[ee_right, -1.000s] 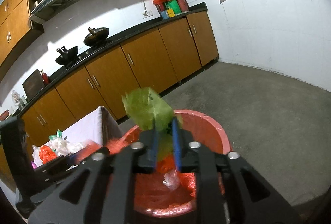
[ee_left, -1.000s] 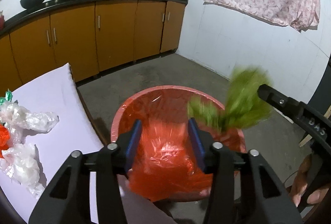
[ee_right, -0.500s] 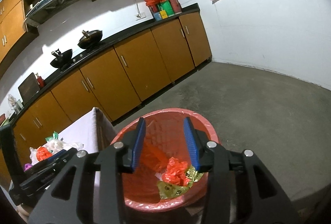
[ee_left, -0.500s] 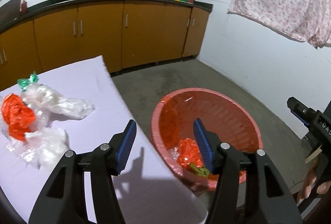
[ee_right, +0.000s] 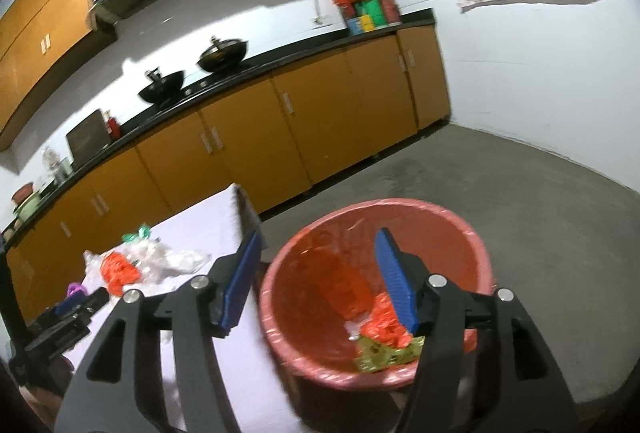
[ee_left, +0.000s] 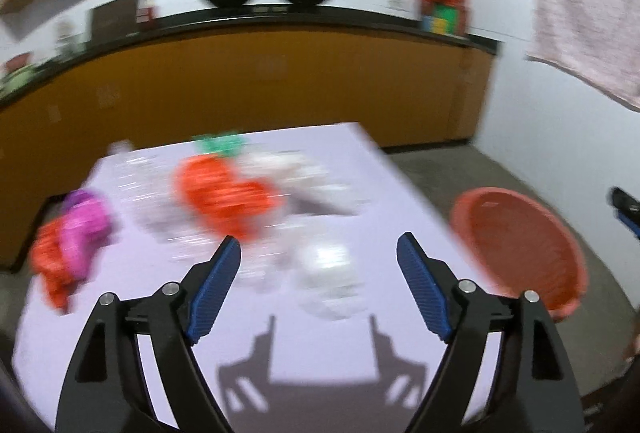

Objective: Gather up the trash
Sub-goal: 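Grasp the red bag with the left tool while the right tool grasps the white bag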

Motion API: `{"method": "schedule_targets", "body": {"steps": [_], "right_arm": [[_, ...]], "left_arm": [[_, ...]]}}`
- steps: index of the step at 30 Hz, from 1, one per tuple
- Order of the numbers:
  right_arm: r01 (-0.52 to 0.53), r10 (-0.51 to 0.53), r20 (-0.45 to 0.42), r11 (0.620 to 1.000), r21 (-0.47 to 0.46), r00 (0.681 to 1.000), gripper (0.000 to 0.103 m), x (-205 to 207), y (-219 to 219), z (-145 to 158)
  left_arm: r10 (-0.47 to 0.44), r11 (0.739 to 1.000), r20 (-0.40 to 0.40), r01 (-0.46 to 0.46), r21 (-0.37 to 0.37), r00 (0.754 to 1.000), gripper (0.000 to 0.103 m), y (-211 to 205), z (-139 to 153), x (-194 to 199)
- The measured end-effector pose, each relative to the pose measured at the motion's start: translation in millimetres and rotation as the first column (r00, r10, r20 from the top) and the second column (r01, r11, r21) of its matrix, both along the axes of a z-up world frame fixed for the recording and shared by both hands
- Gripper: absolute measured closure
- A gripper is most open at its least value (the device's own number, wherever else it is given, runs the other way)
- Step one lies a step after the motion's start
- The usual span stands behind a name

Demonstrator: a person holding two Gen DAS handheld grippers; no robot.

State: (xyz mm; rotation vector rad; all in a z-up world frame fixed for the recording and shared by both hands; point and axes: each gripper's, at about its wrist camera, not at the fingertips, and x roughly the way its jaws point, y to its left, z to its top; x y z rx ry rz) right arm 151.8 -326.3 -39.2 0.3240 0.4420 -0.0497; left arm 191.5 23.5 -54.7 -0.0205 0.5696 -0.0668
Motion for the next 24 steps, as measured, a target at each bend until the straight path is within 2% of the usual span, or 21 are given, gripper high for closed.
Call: {"method": "schedule_targets", "body": {"steps": [3,4,6,8,11,13,15,22,24], "right_arm": [[-0.043,0.043,-0.008,0.999,-0.004,0.999,0.044,4,19,-1],[-0.059,0.059,-0.011,0.998,-0.005,0.998,0.044,5,27,-1],[-0.088,0.088,-0.016,0.996,-0.008,0.996,0.044,8,42,-1],[-0.12,0.12,-0.024,0.993,-0.015,0.992,0.044,12,58,-1],[-0.163,0.162,-0.036,0.986,-0.019,0.986,0.044,18,81,-2],[-0.187,0.186,-0.043,0.982,-0.018,0.982,0.044,23,96,-3],[-0.21,0.208,-0.05,0.977,-0.026,0.977,0.044,27,111,-5],[-0.272,0.267,-0.082,0.961,-0.047,0.96,0.044,44,155,-12],[-0.284,0.279,-0.089,0.957,-0.056,0.956,0.044,48,164,-14]], "left_arm": [[0.161,0.987,-0.017,-0.161,0.014,0.987,0.023,60,-6,-4],[0.229,0.973,-0.026,-0.229,0.014,0.973,0.023,84,-8,-6],[0.358,0.934,-0.04,-0.358,0.003,0.933,0.023,130,-12,-10],[0.443,0.896,-0.054,-0.444,-0.009,0.895,0.023,164,-14,-13],[0.536,0.841,-0.091,-0.54,-0.027,0.84,0.023,211,-21,-11],[0.562,0.823,-0.114,-0.568,-0.029,0.819,0.023,231,-27,-6],[0.568,0.816,-0.133,-0.576,-0.033,0.812,0.023,244,-30,0],[0.521,0.849,-0.16,-0.528,-0.006,0.838,0.023,253,-39,22],[0.513,0.852,-0.182,-0.523,-0.007,0.839,0.026,258,-45,25]]}}
